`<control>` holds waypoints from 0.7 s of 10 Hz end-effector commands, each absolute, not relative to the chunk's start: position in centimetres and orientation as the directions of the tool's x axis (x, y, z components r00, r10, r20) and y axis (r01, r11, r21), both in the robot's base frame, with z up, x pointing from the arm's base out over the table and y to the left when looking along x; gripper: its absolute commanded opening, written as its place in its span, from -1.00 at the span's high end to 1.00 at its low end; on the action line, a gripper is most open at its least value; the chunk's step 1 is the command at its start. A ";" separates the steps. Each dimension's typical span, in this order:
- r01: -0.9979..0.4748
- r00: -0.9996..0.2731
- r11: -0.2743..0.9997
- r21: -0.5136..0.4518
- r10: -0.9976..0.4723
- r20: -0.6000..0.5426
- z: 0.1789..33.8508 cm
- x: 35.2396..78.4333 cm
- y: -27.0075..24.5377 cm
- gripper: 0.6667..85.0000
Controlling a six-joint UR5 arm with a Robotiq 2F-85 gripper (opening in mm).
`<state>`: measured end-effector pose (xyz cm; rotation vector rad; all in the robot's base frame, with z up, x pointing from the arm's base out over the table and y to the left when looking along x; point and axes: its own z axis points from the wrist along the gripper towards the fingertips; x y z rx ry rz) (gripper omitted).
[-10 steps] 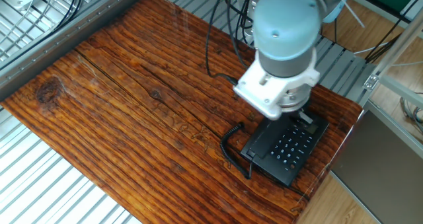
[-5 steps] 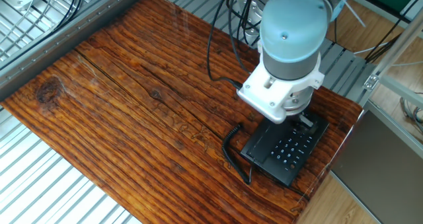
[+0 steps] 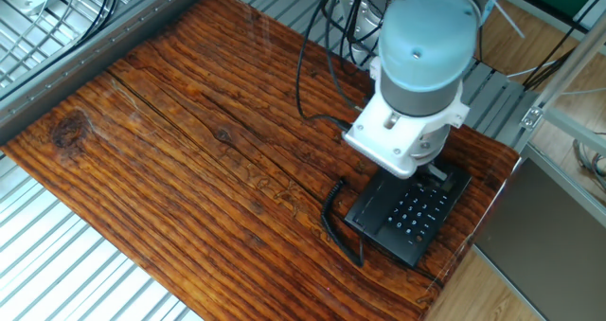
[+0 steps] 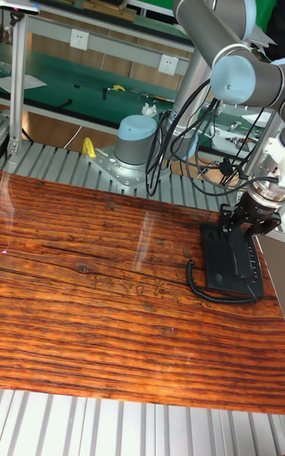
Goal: Place the handset of the telephone on the corresponding phone cradle
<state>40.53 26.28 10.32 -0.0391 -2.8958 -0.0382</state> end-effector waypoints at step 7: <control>0.034 -0.949 0.998 -0.044 0.046 0.312 8.4 36.3 24.5 0.53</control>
